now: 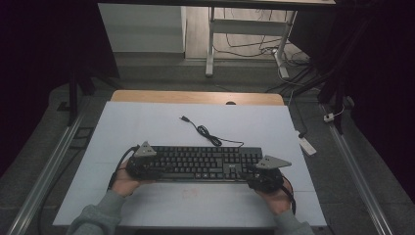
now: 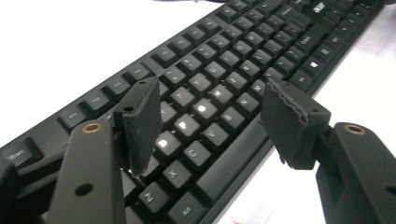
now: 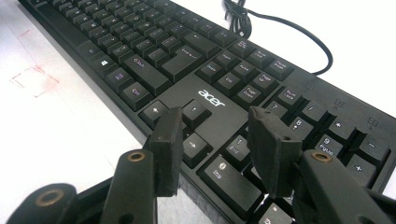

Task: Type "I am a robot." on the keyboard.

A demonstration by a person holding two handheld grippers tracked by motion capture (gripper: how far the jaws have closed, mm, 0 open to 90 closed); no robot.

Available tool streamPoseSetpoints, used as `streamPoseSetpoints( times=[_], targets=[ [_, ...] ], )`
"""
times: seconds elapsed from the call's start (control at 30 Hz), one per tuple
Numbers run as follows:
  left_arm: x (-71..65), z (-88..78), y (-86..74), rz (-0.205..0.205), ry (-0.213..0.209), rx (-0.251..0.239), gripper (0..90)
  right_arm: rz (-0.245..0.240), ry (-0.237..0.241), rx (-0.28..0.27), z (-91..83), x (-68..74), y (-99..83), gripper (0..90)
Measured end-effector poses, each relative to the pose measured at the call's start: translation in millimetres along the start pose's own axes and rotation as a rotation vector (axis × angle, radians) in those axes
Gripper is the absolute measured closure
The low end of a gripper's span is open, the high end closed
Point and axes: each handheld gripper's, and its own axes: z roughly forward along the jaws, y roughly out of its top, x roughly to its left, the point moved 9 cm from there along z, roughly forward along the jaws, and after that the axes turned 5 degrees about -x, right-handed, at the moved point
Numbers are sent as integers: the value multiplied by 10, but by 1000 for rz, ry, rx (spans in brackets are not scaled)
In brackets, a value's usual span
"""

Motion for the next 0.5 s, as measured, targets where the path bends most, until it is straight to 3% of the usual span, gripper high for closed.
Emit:
streamPoseSetpoints(
  times=[0.5],
  targets=[
    [291, 21, -126, -48, 93, 54, 389, 0, 0, 5, 8, -4, -12, 558]
  ],
)
